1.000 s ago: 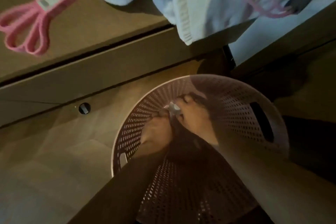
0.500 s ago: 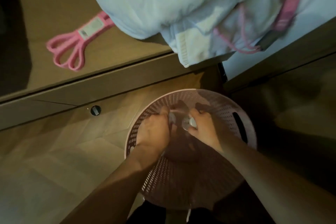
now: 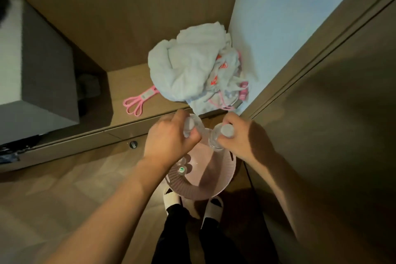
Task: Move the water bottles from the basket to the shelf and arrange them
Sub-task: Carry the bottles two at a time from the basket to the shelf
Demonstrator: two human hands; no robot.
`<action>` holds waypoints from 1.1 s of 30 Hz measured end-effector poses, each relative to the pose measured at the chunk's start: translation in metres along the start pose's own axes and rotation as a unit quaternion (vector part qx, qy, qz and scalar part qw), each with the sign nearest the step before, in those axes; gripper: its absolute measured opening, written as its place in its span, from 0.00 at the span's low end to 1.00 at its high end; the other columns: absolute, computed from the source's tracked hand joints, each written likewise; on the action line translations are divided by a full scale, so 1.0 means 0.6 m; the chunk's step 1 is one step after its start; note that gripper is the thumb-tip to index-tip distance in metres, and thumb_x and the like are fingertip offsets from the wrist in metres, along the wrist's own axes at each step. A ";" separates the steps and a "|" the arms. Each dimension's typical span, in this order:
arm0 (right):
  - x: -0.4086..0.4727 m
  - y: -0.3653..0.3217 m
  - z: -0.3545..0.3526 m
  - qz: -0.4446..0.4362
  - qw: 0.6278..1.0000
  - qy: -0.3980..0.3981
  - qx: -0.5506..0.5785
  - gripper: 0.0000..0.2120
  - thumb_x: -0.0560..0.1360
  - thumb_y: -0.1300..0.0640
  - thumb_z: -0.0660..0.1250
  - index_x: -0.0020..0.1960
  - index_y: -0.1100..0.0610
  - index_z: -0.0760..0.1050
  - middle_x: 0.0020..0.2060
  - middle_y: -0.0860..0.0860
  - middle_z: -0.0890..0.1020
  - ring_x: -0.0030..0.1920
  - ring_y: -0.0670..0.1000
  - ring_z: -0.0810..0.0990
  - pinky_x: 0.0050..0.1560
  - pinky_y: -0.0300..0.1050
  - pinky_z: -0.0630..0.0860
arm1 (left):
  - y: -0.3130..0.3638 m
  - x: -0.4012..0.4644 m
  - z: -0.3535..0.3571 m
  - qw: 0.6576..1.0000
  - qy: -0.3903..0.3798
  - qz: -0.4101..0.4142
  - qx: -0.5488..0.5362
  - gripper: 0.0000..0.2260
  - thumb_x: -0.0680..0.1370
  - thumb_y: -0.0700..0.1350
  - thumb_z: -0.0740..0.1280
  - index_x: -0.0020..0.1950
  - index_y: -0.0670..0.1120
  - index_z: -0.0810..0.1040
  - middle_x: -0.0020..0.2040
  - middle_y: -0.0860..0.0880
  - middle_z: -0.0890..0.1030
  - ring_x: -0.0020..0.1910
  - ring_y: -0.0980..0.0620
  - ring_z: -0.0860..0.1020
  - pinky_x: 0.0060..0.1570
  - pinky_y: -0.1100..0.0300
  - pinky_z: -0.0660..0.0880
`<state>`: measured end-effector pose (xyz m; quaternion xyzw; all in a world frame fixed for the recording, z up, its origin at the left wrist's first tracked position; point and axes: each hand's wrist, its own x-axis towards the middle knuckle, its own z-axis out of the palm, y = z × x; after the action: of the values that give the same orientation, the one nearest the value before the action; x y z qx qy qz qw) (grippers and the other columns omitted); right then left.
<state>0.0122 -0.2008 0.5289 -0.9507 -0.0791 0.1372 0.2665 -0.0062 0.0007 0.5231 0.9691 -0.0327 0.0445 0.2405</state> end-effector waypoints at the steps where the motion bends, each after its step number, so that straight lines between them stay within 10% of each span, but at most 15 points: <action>1: -0.010 -0.023 -0.030 -0.003 1.000 -0.003 -0.002 0.12 0.70 0.48 0.71 0.46 0.51 0.71 0.34 0.47 0.76 0.36 0.53 0.76 0.35 0.45 0.71 | 0.013 -0.010 -0.030 1.000 0.022 -0.014 -0.006 0.14 0.70 0.51 0.72 0.51 0.44 0.78 0.38 0.43 0.81 0.38 0.39 0.79 0.33 0.57 0.69; 13: -0.049 -0.224 -0.070 -0.133 0.991 -0.025 0.008 0.11 0.68 0.47 0.71 0.47 0.48 0.74 0.38 0.46 0.80 0.41 0.52 0.78 0.39 0.46 0.75 | -0.018 -0.172 -0.210 0.964 0.180 -0.191 -0.033 0.14 0.70 0.54 0.67 0.48 0.46 0.79 0.37 0.52 0.79 0.34 0.53 0.77 0.33 0.60 0.71; 33: -0.105 -0.785 0.218 -0.336 0.928 -0.157 -0.044 0.11 0.69 0.46 0.71 0.47 0.48 0.73 0.39 0.43 0.80 0.40 0.47 0.78 0.37 0.47 0.78 | -0.394 -0.472 -0.516 0.877 0.323 -0.356 -0.022 0.13 0.66 0.58 0.64 0.44 0.51 0.78 0.32 0.58 0.75 0.33 0.56 0.75 0.35 0.60 0.72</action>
<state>-0.1237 0.2468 0.6846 -0.8454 -0.4410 0.1837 0.2389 -0.2893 0.3665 0.6575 0.8416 0.3928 0.2659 0.2583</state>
